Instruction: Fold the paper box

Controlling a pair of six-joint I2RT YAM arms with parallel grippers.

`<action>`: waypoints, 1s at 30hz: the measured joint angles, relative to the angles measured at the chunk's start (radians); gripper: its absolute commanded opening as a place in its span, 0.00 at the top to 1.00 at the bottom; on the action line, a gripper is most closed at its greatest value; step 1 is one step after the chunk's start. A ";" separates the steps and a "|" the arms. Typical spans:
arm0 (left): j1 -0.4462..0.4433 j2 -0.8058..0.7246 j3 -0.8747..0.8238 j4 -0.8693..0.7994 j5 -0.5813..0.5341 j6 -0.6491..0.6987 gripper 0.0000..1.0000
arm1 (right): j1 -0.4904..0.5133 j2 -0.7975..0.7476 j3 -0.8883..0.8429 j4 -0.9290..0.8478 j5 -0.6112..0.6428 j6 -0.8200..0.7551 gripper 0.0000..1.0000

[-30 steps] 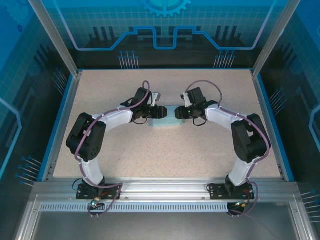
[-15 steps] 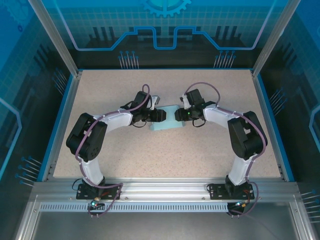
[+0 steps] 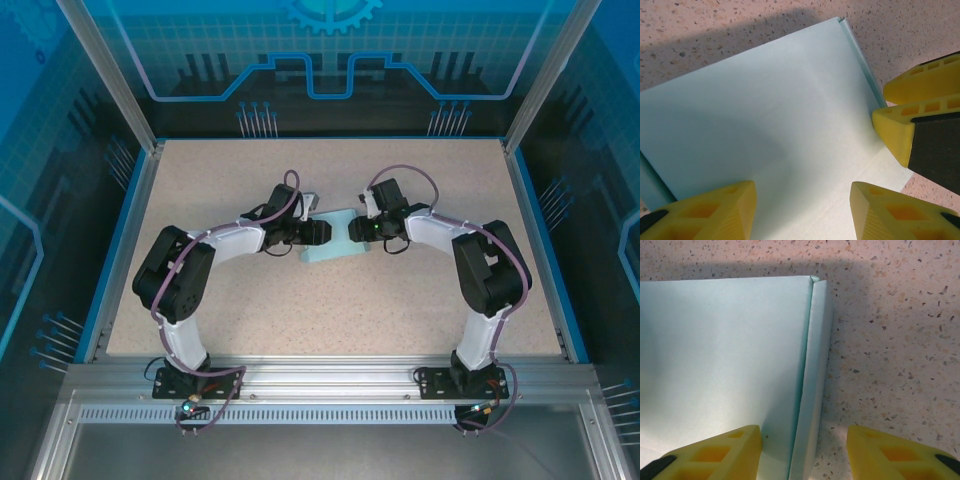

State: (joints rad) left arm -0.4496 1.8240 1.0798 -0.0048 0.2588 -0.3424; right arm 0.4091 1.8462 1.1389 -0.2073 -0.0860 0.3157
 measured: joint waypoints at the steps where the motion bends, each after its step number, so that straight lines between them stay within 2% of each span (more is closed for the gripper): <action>1: 0.000 -0.002 0.000 0.000 -0.003 0.000 0.45 | 0.000 0.000 0.000 0.000 0.000 -0.002 0.51; 11: 0.015 -0.147 -0.070 -0.003 -0.132 -0.006 0.40 | 0.000 0.000 0.002 -0.002 0.000 -0.007 0.51; 17: 0.052 -0.114 -0.073 -0.013 -0.180 -0.030 0.40 | 0.000 0.000 0.002 -0.002 0.000 -0.010 0.51; 30: 0.057 -0.021 -0.073 -0.002 -0.168 -0.054 0.55 | 0.000 0.007 0.014 -0.005 0.007 -0.022 0.51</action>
State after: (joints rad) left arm -0.3927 1.8027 1.0069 -0.0063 0.0906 -0.3962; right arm 0.4091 1.8530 1.1526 -0.2127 -0.0792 0.2939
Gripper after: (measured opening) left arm 0.467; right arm 0.492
